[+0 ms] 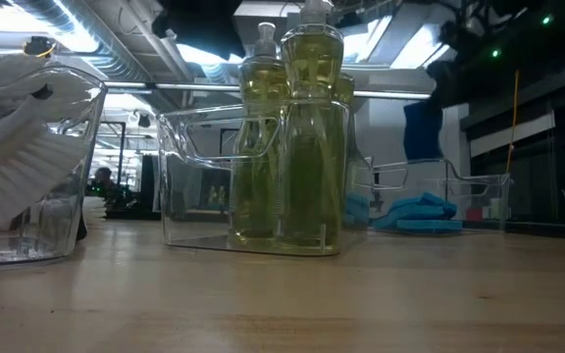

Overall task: Pick & Place Kitchen Sink Supplies
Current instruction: Put the blue sponge into the top transparent bin

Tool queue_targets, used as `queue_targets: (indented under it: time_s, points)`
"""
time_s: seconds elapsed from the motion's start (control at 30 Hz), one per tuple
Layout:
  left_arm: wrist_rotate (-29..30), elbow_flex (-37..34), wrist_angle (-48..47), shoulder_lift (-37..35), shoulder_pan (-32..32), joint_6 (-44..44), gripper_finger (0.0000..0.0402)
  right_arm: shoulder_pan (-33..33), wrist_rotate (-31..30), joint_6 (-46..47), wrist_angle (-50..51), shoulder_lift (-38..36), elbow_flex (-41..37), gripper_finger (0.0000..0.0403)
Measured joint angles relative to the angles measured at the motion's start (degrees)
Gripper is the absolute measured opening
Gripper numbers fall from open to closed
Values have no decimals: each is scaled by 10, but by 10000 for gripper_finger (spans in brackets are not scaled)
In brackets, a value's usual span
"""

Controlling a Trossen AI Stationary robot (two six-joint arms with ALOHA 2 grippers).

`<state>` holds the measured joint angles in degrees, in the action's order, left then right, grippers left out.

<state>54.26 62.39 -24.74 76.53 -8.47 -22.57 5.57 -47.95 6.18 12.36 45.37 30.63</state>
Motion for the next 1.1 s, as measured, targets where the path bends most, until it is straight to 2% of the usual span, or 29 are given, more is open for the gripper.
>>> queue_targets:
  time_s: [0.23,0.4,0.63,0.77,0.9,1.0,1.1]
  points:
    - [8,0,-43,0,0,-51,161,48,1,20,21,28,0,19]
    - [8,0,-49,0,0,-54,161,63,1,28,21,56,0,49]
    - [-11,0,-53,0,0,-52,161,67,2,26,-9,89,0,146]
    - [-39,0,-54,0,0,-48,161,67,29,23,-27,100,0,219]
    - [-43,0,-58,0,0,-50,161,67,54,19,-36,102,0,282]
    - [-28,0,-84,0,5,-107,160,67,79,9,-45,102,0,312]
    - [-45,0,-147,-6,31,-178,154,67,95,9,-52,102,0,326]
